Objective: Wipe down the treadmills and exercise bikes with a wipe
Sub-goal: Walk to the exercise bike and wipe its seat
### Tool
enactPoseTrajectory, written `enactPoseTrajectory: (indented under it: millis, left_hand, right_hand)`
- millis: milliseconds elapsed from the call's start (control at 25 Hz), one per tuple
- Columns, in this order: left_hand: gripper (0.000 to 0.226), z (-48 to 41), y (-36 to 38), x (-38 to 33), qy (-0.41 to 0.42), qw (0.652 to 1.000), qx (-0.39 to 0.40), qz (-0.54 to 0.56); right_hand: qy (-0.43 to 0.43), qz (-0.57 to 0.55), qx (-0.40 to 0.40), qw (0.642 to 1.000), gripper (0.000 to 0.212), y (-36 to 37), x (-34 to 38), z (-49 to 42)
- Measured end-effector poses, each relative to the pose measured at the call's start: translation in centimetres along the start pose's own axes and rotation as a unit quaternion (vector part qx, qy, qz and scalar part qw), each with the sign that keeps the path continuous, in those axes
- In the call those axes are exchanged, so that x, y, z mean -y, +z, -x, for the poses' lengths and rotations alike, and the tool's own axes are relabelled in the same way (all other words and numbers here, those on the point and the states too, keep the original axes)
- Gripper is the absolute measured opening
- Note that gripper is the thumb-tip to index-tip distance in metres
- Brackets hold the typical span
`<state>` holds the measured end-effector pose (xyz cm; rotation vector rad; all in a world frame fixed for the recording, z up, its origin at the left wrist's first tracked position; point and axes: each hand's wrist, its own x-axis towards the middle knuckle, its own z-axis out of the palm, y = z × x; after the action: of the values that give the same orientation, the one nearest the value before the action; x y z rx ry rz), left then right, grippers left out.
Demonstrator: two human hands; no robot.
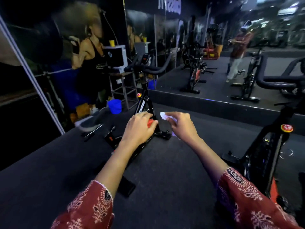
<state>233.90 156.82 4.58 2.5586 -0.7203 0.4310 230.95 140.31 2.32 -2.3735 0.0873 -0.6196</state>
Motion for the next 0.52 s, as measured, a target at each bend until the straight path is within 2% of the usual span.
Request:
enactPoseTrajectory:
  millis: [120, 320, 440, 520]
  left_hand:
    - [0.04, -7.5, 3.3, -0.2, 0.04, 0.999, -0.007, 0.035]
    - [0.042, -17.4, 12.3, -5.1, 0.151, 0.98, 0.081, 0.101]
    - [0.043, -21.7, 16.9, -11.4, 0.261, 0.945, 0.127, 0.151]
    - [0.043, -23.1, 19.1, -16.0, 0.338, 0.908, 0.17, 0.18]
  right_hand:
    - [0.028, 0.027, -0.047, 0.998, 0.027, -0.9, -3.7, -5.1]
    - [0.152, 0.083, -0.119, 0.978, 0.028, -4.7, -12.5, -8.0]
    - [0.221, 0.122, -0.217, 0.943, 0.028, -8.4, -17.3, -7.4]
    - [0.275, 0.141, -0.273, 0.911, 0.027, -11.2, -19.1, -6.0]
